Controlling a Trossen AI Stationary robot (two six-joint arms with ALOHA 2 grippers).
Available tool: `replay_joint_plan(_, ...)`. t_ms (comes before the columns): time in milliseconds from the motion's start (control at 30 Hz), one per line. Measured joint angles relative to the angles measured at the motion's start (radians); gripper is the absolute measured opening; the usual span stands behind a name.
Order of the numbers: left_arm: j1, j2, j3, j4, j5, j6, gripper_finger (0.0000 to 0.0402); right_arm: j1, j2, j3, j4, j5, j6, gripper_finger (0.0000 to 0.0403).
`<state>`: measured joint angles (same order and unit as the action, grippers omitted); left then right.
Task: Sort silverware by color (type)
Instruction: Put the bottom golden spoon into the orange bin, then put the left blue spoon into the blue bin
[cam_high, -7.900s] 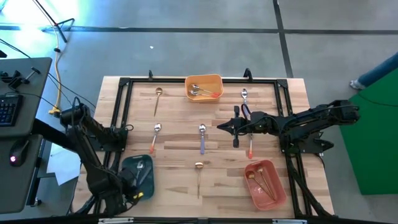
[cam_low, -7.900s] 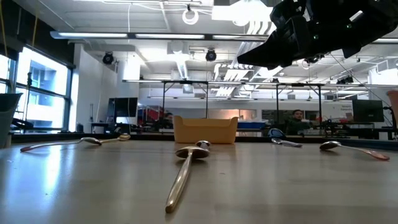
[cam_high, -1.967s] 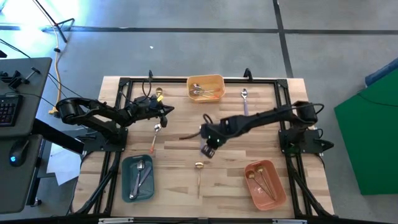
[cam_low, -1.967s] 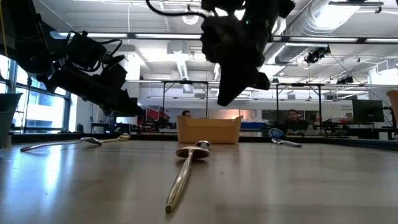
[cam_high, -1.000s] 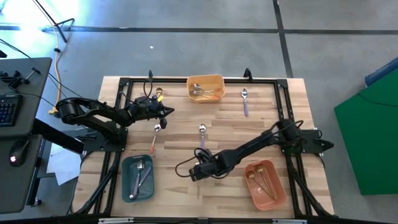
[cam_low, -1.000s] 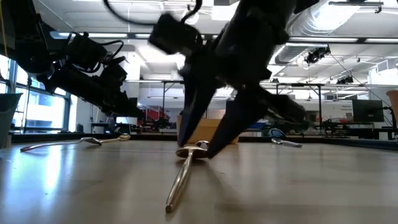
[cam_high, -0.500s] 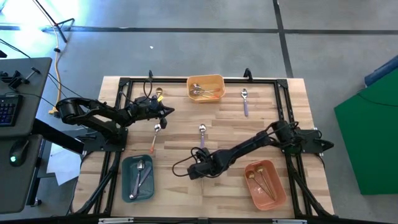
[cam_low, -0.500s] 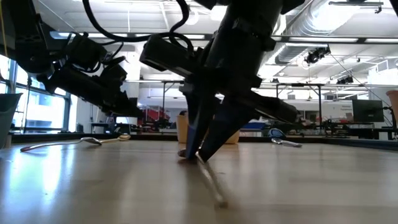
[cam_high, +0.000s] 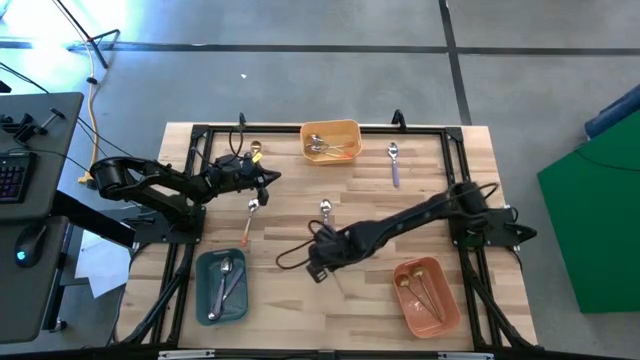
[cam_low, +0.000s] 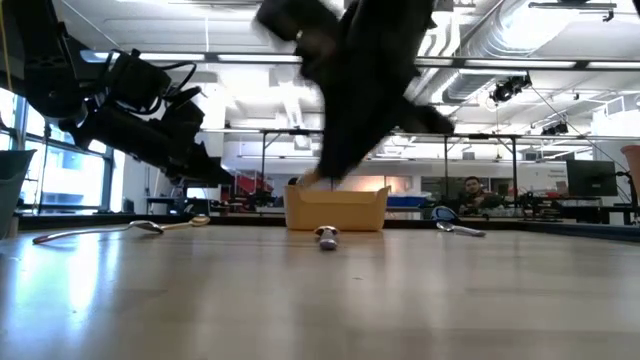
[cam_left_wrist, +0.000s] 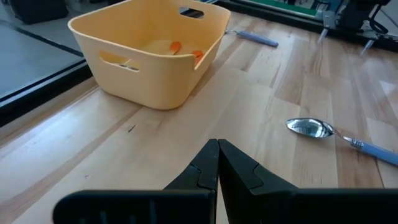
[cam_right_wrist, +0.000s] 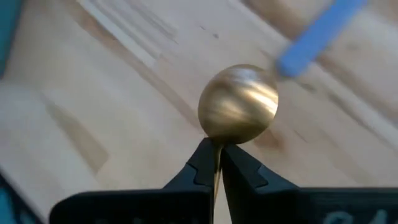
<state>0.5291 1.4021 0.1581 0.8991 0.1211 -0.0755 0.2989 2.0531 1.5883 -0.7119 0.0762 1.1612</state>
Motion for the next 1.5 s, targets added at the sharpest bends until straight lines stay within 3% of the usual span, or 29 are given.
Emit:
replay_joint_plan(167,0.0,0.0,0.0,-0.003,0.0,-0.001,0.0,0.041,-0.166,0.002,-0.204,0.001,0.012,0.0003)
replay_joint_plan(367,0.0,0.0,0.0,0.0,0.0,0.0,0.0,0.194,-0.281,0.0,-0.596,-0.03,0.245,0.0003)
replay_joint_plan(467,0.0,0.0,0.0,0.01,0.0,0.003,0.0,0.285,-0.299,0.0,-0.658,-0.054,0.35,0.0003)
replay_joint_plan(600,0.0,0.0,0.0,0.017,0.0,0.007,0.0,0.382,-0.301,-0.019,-0.664,-0.046,0.456,0.0003)
replay_joint_plan(767,0.0,0.0,0.0,0.023,0.0,-0.001,0.0001,0.454,-0.31,-0.209,-0.525,-0.041,0.55,0.0003)
replay_joint_plan(1133,0.001,0.0,0.0,0.023,-0.001,-0.028,0.0001,0.446,-0.477,-0.624,-0.18,-0.036,0.533,0.0002)
replay_joint_plan(1367,0.0,0.0,0.0,0.016,-0.001,-0.054,0.0001,0.441,-0.496,-0.679,-0.133,-0.036,0.541,0.0042)
replay_joint_plan(1500,0.0,0.0,0.0,0.014,-0.001,-0.054,0.0001,0.437,-0.523,-0.63,-0.258,-0.063,0.516,0.0092)
